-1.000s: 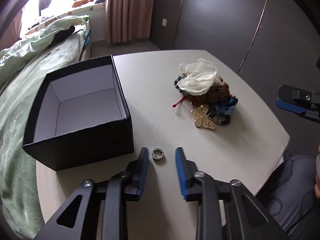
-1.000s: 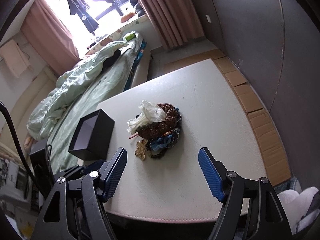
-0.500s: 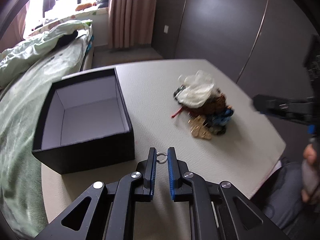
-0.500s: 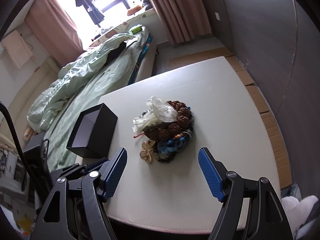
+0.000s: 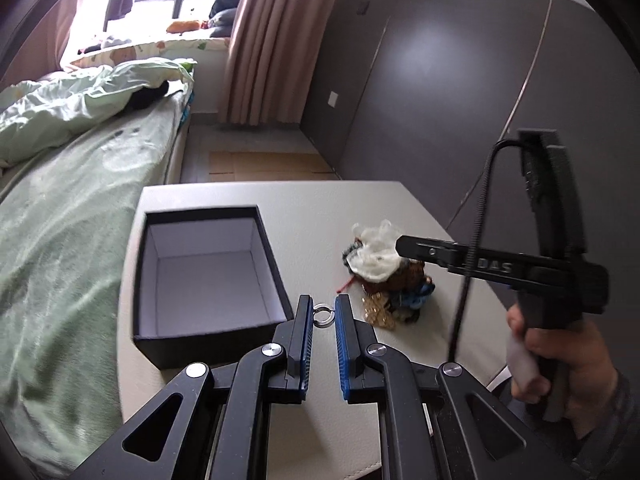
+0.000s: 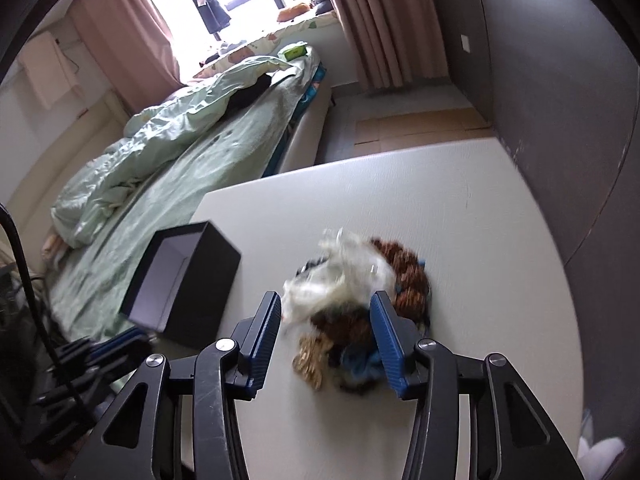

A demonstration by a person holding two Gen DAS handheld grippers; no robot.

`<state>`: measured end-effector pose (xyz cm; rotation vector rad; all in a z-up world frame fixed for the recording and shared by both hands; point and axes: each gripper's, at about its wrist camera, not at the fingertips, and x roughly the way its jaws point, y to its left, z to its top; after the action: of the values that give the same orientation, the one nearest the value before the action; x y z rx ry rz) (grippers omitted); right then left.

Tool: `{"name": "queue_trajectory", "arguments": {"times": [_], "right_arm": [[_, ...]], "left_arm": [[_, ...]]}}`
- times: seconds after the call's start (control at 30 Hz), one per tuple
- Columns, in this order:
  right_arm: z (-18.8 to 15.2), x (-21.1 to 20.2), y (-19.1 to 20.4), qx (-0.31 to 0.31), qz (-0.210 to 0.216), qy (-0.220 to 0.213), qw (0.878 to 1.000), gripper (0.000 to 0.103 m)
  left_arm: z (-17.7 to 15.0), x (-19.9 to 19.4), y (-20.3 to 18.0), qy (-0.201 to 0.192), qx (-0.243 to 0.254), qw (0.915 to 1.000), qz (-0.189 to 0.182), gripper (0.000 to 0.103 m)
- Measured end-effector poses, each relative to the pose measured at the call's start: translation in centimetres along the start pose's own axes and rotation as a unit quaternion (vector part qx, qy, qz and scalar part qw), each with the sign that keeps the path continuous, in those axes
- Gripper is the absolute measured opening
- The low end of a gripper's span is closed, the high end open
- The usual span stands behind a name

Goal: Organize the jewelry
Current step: 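Carry ring into black box with left gripper while right gripper lifts white tissue in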

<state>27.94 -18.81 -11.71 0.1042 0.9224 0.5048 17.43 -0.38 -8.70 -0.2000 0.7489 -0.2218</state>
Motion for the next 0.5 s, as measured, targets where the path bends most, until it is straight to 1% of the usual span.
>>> {"name": "queue_trajectory", "arguments": {"times": [0.1, 0.2, 0.23, 0.27, 0.3, 0.33, 0.4, 0.5], "right_arm": [[1.2, 0.7, 0.0, -0.001, -0.009, 0.004, 1.0, 0.041], [2.2, 1.4, 0.1, -0.004, -0.019, 0.008, 1.0, 0.041], [2.4, 1.7, 0.3, -0.007, -0.024, 0.01, 1.0, 0.037], [2.7, 2.0, 0.4, -0.011, -0.029, 0.015, 0.999, 0.03], [2.9, 2.4, 0.5, -0.013, -0.032, 0.026, 0.999, 0.011], [3.1, 2.9, 0.5, -0.013, -0.03, 0.04, 0.999, 0.006], [3.3, 3.1, 0.7, -0.018, -0.029, 0.048, 0.998, 0.005], [4.3, 1.9, 1.3, -0.028, -0.016, 0.028, 0.999, 0.004]], "left_arm": [[0.7, -0.9, 0.7, -0.007, -0.008, 0.9999, 0.002, 0.012], [1.6, -1.4, 1.8, -0.011, -0.014, 0.9998, 0.009, 0.012], [2.0, -1.6, 2.1, -0.014, -0.017, 0.9997, 0.01, 0.012], [2.3, -1.7, 2.5, -0.015, -0.018, 0.9997, 0.011, 0.012], [2.7, -1.9, 2.8, -0.017, -0.019, 0.9996, 0.014, 0.012], [3.2, -2.0, 3.2, -0.017, -0.019, 0.9996, 0.015, 0.012], [4.2, -2.1, 3.9, -0.016, -0.02, 0.9995, 0.017, 0.012], [5.4, -2.0, 5.0, -0.016, -0.028, 0.9993, 0.018, 0.012]]}}
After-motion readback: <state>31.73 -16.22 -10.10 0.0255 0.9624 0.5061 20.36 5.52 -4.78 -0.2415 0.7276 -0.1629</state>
